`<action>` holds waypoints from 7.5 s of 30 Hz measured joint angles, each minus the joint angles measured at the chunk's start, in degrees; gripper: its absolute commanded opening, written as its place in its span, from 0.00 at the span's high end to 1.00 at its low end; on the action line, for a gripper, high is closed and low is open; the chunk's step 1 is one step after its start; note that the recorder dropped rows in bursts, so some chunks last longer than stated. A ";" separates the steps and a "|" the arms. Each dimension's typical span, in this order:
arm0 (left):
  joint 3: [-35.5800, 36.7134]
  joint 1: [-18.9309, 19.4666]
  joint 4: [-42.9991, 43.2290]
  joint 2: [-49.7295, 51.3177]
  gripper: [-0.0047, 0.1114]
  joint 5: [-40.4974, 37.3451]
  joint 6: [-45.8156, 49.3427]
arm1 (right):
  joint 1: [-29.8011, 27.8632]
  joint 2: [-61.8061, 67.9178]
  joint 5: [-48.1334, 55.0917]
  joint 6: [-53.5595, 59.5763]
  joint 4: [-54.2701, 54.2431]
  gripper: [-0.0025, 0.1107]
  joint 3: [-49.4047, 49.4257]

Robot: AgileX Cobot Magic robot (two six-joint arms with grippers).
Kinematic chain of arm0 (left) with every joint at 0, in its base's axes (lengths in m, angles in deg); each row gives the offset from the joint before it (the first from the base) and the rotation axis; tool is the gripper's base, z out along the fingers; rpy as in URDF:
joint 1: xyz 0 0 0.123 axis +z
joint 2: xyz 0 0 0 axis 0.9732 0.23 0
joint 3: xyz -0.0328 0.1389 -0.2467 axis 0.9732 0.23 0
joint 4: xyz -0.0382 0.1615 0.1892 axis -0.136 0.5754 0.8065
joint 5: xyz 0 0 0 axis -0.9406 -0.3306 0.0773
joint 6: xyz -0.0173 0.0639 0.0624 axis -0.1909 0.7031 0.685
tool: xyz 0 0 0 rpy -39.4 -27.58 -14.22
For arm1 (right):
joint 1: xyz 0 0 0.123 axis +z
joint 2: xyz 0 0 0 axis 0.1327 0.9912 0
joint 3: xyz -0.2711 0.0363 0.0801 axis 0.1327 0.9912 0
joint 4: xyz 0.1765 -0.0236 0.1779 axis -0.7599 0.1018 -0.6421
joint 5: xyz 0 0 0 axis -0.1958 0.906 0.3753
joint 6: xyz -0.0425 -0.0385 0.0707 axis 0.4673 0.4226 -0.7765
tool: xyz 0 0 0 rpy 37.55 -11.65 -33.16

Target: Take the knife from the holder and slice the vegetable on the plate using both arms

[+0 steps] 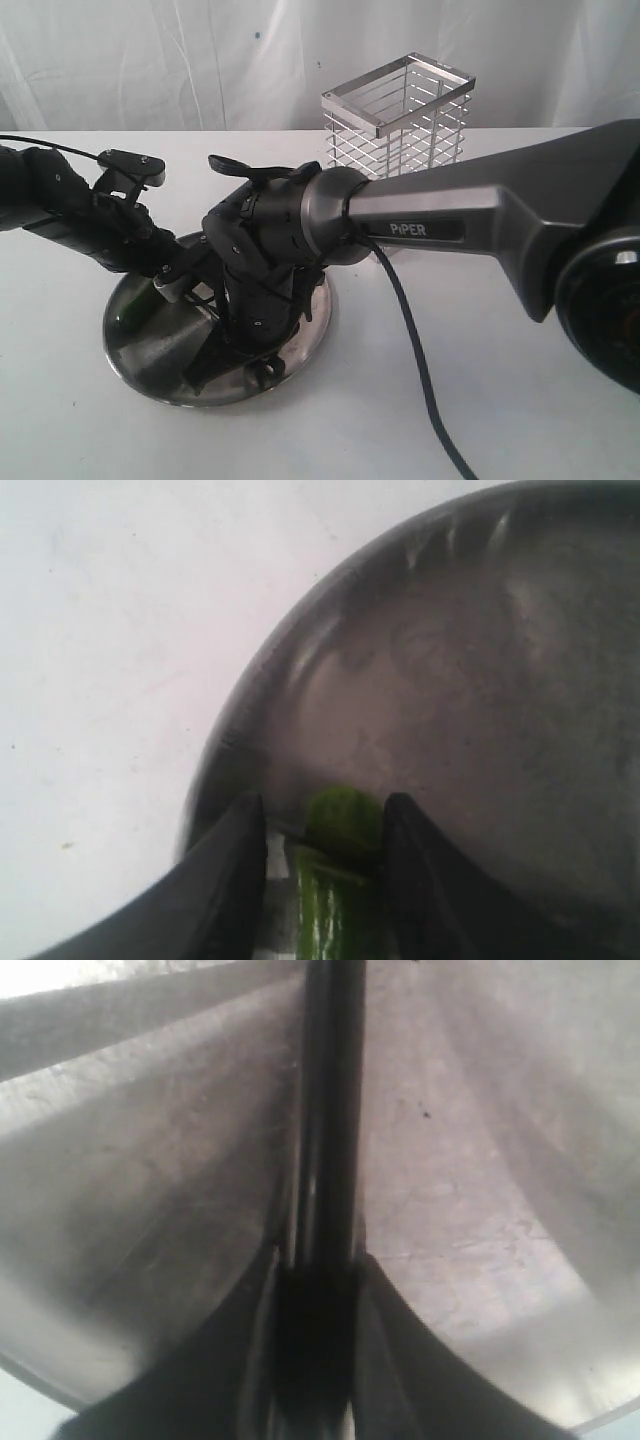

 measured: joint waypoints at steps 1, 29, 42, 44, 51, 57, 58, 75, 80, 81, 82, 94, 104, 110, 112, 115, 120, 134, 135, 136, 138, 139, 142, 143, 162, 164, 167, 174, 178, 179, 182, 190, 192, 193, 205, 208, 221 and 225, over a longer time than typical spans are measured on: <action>0.00 0.00 0.00 0.00 0.59 0.30 0.00 | 0.00 0.00 0.00 0.00 0.00 0.98 0.00; -0.88 0.00 1.02 3.92 0.59 1.55 -1.97 | 0.00 -0.21 7.77 1.41 6.48 0.98 -1.14; -0.24 0.00 1.23 -3.50 0.59 -6.08 -2.91 | 0.00 -0.31 6.99 -0.82 7.18 0.98 -1.14; -0.24 0.00 1.12 -3.75 0.59 -7.24 -2.91 | 0.00 -0.31 6.87 -0.95 7.18 0.98 -1.14; -0.24 0.00 1.00 -5.86 0.59 -10.28 -2.91 | 0.00 -0.31 6.34 -3.73 9.44 0.98 -1.14; -0.24 0.00 4.42 -7.52 0.45 -13.63 -2.91 | 0.00 -2.46 5.58 -4.90 9.93 0.98 -1.14; -0.24 0.00 5.52 -7.52 0.43 -14.42 -2.91 | 0.00 -2.85 5.68 -4.90 9.93 0.98 -1.14; 5.55 -0.50 10.19 -5.48 0.60 -11.10 -1.48 | 0.00 -7.20 4.83 -5.02 10.18 0.98 -1.14; 5.55 -3.18 10.34 -4.05 0.64 -9.81 -1.28 | 0.00 -8.25 4.74 -5.02 10.18 0.98 -1.14; 5.55 -4.34 10.34 -4.05 0.64 -9.80 -1.28 | 0.00 -8.65 4.70 -5.02 10.30 0.98 -1.14; 5.55 -4.91 10.25 -4.15 0.63 -9.80 -1.28 | 0.00 -8.78 4.70 -5.02 10.41 0.98 -1.14; 3.76 -11.65 4.98 -5.08 0.59 -11.22 -1.38 | -0.45 -9.31 10.80 -6.19 17.15 0.98 -1.14; 3.55 -12.12 6.11 -5.30 0.59 -12.89 -1.48 | -0.57 -10.92 11.02 -10.01 17.80 0.98 -1.14; 3.55 -12.12 8.28 -11.41 0.59 -15.50 -1.69 | -0.57 -13.29 11.07 -11.93 17.88 0.98 -1.14; 3.55 -12.12 9.81 -13.43 0.59 -16.64 -2.55 | -0.57 -13.80 11.17 -12.42 17.92 0.98 -1.14; 3.78 -12.12 14.37 -16.34 0.59 -18.54 -5.33 | -0.57 -14.59 10.53 -12.68 17.53 0.98 -1.14; 4.03 -12.12 30.23 -20.63 0.59 -22.78 -15.73 | -0.57 -15.52 8.36 -13.54 16.16 0.98 0.75; 3.71 -12.12 43.02 -24.55 0.59 -22.60 -31.70 | -0.57 -13.83 6.19 -13.54 6.75 0.98 6.15; 3.71 -12.12 43.02 -24.55 0.59 -22.17 -31.79 | -0.57 -13.83 5.94 -13.54 5.75 0.98 6.15; 3.71 -12.12 43.02 -24.55 0.59 -21.77 -32.06 | -0.57 -13.83 5.92 -13.54 5.01 0.98 6.15; 3.71 -12.12 43.02 -24.55 0.59 -21.30 -32.27 | -0.57 -13.83 5.41 -13.54 4.40 0.98 6.15; 3.71 -12.12 43.02 -24.55 0.59 -21.02 -32.27 | -0.45 -13.94 4.81 -13.54 4.14 0.98 6.42; 3.71 -12.12 42.74 -24.55 0.59 -20.90 -32.53 | -0.23 -13.94 3.02 -13.43 2.53 0.98 7.68; 3.71 -12.12 42.51 -24.55 0.59 -20.79 -32.53 | -0.09 -13.94 2.34 -13.43 2.12 0.98 8.27; 10.68 -12.12 39.83 -24.55 0.59 -10.50 -32.74 | 0.60 -13.83 -3.82 -12.53 0.49 0.98 10.13; 10.68 -12.12 39.83 -24.55 0.59 -10.22 -32.74 | 0.60 -13.33 -3.90 -12.34 0.22 0.98 10.13; 10.68 -12.12 39.83 -24.55 0.59 -10.13 -32.74 | 0.60 -12.35 -3.90 -12.06 -0.33 0.98 10.13; 10.68 -12.12 39.83 -24.55 0.59 -9.85 -32.74 | 0.60 -11.19 -4.36 -10.90 -0.69 0.98 10.13; 10.68 -12.12 39.83 -24.55 0.59 -9.85 -32.74 | 0.60 -10.23 -4.91 -10.37 -0.80 0.98 10.13; 10.68 -12.12 39.83 -24.55 0.59 -9.85 -32.74 | 0.60 -10.02 -4.92 -9.77 -1.03 0.98 10.13; 10.68 -12.12 39.83 -24.55 0.59 -9.85 -32.74 | 0.60 -8.98 -5.13 -8.47 -1.42 0.98 10.13; 10.68 -12.12 39.83 -24.55 0.59 -9.85 -32.74 | 0.60 -8.20 -6.07 -7.56 -1.40 0.98 10.13; 10.68 -12.12 39.83 -24.55 0.59 -9.85 -32.74 | 0.60 -8.20 -6.35 -7.53 -1.27 0.98 10.13; 10.68 -12.12 39.83 -24.55 0.59 -9.85 -32.74 | 0.60 -8.20 -6.35 -7.53 -1.27 0.98 10.13; 10.68 -12.12 39.72 -24.55 0.59 -9.85 -32.74 | 0.60 -8.11 -6.73 -7.41 -0.72 0.98 10.13; 10.68 -12.12 39.72 -24.55 0.59 -9.85 -32.74 | 0.60 -7.84 -7.54 -7.41 -0.64 0.98 10.13; 10.68 -12.12 39.72 -24.55 0.59 -9.85 -32.74 | -0.46 -7.70 -7.79 -7.41 -0.39 0.98 10.13; 10.68 -12.12 39.72 -24.55 0.59 -9.85 -32.74 | -0.46 -7.70 -7.79 -7.41 -0.43 0.98 10.13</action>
